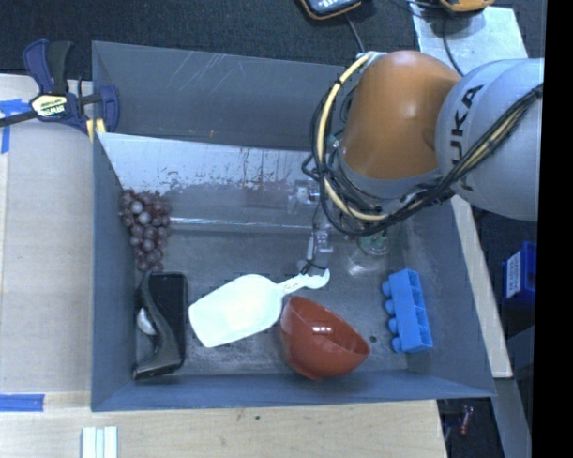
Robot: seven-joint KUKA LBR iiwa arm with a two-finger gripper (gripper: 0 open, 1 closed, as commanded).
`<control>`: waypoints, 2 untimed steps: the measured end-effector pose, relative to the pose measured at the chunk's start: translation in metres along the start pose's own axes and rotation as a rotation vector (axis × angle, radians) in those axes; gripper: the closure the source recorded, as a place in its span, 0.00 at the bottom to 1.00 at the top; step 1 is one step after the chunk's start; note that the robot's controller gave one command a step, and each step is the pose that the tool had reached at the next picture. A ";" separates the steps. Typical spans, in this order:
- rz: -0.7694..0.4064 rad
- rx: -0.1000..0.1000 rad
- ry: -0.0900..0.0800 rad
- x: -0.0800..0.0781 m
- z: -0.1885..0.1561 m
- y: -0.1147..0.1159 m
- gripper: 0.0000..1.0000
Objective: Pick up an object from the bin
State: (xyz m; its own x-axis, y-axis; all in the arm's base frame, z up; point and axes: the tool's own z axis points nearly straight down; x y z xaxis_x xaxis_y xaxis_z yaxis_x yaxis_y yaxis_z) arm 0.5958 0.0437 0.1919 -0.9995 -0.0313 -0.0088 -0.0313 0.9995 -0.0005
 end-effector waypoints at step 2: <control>-0.236 0.002 -0.016 0.018 -0.036 0.003 0.00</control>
Offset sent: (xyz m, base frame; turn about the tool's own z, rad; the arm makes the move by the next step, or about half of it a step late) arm 0.0175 0.0320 -0.0797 -0.3881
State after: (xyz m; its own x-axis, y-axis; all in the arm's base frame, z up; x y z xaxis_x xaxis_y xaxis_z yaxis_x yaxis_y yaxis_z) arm 0.5776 0.0460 0.2275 -0.9643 -0.2638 -0.0239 -0.2637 0.9646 -0.0062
